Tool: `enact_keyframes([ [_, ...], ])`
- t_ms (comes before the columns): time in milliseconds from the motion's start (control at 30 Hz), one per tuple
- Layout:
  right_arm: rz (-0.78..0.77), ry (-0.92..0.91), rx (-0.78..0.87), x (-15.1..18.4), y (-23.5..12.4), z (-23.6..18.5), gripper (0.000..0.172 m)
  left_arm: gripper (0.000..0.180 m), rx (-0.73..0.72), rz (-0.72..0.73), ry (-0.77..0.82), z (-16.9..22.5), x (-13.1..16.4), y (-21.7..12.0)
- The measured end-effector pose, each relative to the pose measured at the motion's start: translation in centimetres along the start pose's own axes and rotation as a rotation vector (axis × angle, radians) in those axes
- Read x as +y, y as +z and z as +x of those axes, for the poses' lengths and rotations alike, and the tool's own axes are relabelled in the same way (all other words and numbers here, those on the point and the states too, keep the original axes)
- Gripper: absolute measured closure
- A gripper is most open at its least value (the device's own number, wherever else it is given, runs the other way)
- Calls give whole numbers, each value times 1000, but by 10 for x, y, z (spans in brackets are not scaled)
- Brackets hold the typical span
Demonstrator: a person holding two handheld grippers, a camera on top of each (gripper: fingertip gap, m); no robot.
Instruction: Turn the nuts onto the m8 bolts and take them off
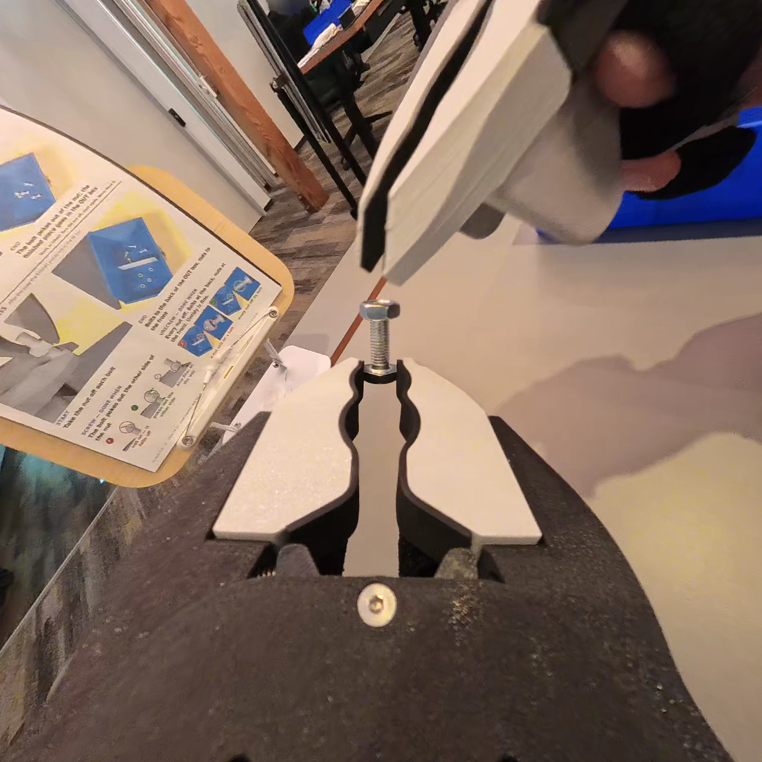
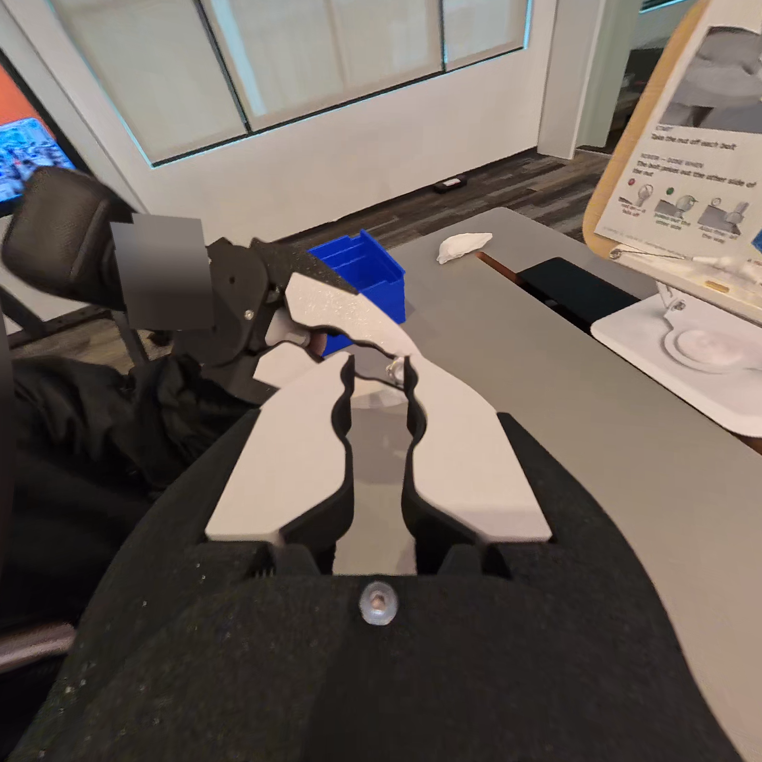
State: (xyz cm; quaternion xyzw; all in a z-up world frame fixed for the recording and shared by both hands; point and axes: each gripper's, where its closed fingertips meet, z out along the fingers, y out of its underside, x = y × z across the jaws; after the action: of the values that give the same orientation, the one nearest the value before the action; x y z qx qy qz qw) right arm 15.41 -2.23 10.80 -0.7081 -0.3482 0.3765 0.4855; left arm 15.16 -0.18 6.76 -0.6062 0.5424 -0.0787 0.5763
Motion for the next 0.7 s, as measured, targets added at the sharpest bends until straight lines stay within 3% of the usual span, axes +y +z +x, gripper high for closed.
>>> enact_keyframes([
  [167,-60,35,77,11,6,13,147,166,-16,0,15,0,-1,1],
  [233,-65,40,48,11,6,10,157,166,-12,4,14,1,-2,0],
  [400,-116,-14,-6,18,0,6,157,166,69,17,-6,12,-4,0],
  [467,-143,-140,-51,20,-2,1,157,166,131,24,-27,19,-5,-3],
  [600,-146,-599,-153,32,-8,-15,158,166,350,35,-91,40,-4,-13],
  [700,-119,-792,-197,37,-13,-25,170,166,471,58,-135,49,-5,-21],
])
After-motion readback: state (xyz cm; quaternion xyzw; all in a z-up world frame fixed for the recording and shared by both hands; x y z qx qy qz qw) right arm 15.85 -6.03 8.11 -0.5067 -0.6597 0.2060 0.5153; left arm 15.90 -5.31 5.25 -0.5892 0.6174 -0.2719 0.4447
